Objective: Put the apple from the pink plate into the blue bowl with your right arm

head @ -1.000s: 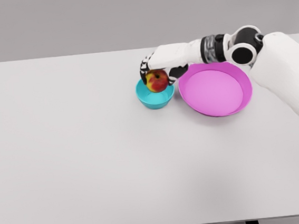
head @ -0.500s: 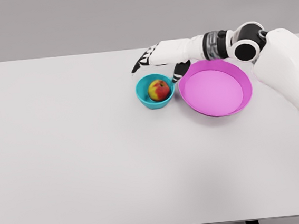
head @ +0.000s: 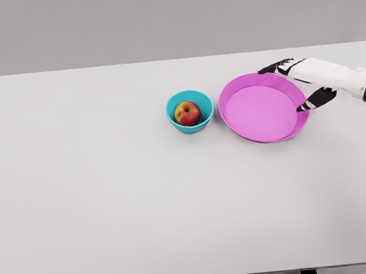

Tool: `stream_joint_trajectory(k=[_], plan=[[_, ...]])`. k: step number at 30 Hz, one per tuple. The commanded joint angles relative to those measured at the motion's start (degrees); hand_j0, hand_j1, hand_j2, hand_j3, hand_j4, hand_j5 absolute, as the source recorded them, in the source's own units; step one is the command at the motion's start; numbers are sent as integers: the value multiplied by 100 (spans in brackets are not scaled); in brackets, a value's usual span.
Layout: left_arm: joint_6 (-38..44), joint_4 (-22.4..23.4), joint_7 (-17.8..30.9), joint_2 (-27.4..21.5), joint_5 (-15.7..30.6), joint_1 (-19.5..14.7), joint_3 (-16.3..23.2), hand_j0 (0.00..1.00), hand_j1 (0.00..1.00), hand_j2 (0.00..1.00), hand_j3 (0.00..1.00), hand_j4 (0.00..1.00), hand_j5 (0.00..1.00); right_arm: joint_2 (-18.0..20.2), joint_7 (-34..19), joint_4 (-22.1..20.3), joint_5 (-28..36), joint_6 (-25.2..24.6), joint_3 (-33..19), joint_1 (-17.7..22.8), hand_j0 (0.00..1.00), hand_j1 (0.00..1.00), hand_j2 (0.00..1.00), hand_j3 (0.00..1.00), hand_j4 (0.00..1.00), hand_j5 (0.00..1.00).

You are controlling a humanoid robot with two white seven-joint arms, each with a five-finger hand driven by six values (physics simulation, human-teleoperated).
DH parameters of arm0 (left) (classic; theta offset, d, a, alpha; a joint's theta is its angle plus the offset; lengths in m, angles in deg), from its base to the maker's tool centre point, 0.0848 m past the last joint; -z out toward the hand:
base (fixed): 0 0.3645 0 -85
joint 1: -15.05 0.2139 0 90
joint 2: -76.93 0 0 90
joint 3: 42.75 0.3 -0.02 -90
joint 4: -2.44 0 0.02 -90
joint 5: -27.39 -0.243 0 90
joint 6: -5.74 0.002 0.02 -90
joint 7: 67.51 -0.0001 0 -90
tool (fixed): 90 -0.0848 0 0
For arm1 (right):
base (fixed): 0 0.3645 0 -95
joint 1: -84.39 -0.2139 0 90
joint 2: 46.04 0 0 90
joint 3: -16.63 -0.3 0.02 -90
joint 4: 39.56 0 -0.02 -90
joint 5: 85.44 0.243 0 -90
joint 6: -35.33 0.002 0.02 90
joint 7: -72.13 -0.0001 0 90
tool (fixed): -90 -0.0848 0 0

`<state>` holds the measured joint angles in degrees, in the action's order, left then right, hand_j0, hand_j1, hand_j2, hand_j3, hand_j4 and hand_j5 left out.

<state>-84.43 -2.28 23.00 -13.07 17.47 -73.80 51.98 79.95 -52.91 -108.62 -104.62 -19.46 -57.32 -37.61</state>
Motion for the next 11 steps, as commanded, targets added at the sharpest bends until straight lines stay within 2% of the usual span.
stream_joint_trajectory(k=[1,5,7,11], plan=[[0,-3,2,0,0,0,1,100,100,100,100,100,100,-189,4,-2,64,-21,-489,0,100,100,100,100,100,100],[0,6,2,0,0,0,1,100,100,100,100,100,100,-198,4,42,46,-21,-498,53,100,100,100,100,100,100],[-53,-55,11,0,-26,-114,1,100,100,100,100,100,100,-189,4,42,37,-21,-515,53,100,100,100,100,100,100],[-18,-12,2,0,0,-53,-8,100,100,100,100,100,100,-303,4,51,11,-21,-515,53,100,100,100,100,100,100]])
